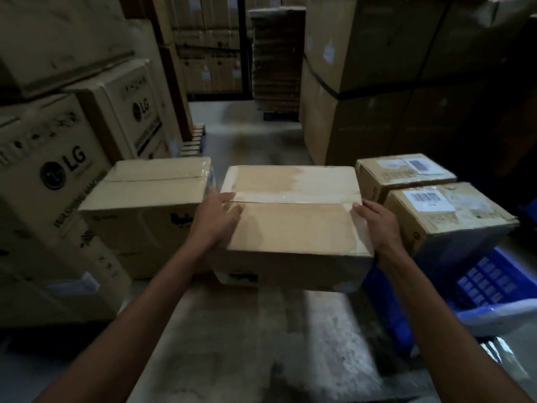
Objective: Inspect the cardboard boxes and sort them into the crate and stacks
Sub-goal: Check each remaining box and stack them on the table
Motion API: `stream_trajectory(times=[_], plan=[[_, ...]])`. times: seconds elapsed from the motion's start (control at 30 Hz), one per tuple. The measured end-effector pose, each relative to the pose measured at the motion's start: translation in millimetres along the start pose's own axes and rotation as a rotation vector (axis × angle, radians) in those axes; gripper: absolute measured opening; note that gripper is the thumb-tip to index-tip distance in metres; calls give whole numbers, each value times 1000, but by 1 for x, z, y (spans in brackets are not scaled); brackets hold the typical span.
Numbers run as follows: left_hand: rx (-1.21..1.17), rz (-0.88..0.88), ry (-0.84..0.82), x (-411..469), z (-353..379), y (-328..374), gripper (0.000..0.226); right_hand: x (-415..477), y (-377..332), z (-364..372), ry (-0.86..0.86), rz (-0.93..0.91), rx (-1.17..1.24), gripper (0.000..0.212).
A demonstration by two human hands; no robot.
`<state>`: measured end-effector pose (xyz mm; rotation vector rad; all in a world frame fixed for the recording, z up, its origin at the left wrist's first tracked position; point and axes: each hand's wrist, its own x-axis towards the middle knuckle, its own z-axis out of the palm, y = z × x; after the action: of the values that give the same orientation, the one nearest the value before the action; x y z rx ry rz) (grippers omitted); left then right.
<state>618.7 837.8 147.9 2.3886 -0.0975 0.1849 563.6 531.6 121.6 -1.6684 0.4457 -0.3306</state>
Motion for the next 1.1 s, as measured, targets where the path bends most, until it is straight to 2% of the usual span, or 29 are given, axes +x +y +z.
stream_trajectory(times=[0.17, 0.27, 0.5, 0.73, 0.87, 0.97, 1.03, 1.1], plan=[[16, 16, 2, 57, -7, 6, 41, 53, -19, 33, -49, 23, 45, 30], [19, -20, 21, 87, 0, 5, 42, 90, -17, 55, -97, 34, 34, 44], [31, -105, 58, 141, 22, -3, 39, 167, 5, 93, -217, 61, 1, 40], [91, -125, 44, 169, 41, -22, 33, 200, 22, 117, -275, 50, -79, 37], [271, -45, -109, 170, 53, -43, 41, 206, 26, 128, -266, -86, -296, 39], [469, 67, -192, 166, 66, -53, 55, 196, 17, 134, -172, -364, -649, 54], [526, 88, -185, 166, 71, -58, 59, 184, 10, 141, -246, -574, -860, 58], [554, 67, -195, 168, 72, -61, 61, 176, 13, 148, -414, -648, -1076, 60]])
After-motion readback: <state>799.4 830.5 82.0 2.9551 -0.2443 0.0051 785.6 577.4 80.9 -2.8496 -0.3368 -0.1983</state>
